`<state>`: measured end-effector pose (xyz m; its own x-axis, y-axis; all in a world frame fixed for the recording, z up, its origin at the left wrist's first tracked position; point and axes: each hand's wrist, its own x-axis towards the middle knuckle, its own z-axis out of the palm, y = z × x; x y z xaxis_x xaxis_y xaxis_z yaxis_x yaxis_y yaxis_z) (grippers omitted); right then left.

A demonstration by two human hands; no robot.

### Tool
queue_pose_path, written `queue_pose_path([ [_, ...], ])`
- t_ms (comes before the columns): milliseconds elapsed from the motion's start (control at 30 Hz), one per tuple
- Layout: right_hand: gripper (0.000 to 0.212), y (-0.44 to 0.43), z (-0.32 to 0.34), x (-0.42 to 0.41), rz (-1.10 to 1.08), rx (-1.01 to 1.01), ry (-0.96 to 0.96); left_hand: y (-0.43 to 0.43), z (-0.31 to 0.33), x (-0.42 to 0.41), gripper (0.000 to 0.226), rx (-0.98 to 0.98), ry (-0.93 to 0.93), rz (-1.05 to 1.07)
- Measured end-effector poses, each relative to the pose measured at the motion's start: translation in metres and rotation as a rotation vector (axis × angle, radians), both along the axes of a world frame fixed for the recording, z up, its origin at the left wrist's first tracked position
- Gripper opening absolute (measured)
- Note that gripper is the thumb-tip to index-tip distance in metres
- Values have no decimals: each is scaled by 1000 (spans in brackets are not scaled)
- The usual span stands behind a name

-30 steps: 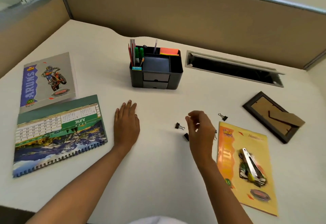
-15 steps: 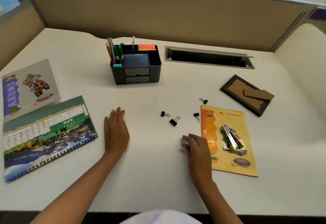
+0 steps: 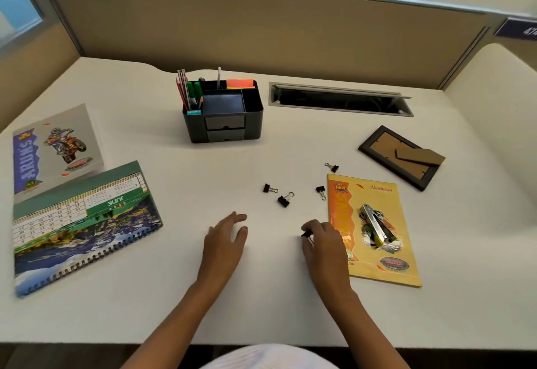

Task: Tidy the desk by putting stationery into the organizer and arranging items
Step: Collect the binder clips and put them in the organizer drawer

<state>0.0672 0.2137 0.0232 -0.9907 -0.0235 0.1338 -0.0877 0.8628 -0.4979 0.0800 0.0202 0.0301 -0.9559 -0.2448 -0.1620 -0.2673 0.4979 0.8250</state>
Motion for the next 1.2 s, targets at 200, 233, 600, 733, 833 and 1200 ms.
queue_pose_path([
  [200,31,-31,42,11,190,-124,117,24,27,6,30,637,-200,17],
  [233,33,-36,44,14,221,-96,125,27,27,5,34,696,-232,36],
  [600,36,-50,38,20,323,-58,89,21,30,12,19,735,-225,78],
  [733,35,-40,29,-8,237,-78,163,15,32,9,22,802,-181,136],
  [833,41,-33,21,-35,141,-99,135,11,31,7,20,863,-172,156],
  [1200,19,-40,-8,-78,120,194,-19,7,20,8,21,896,-160,169],
])
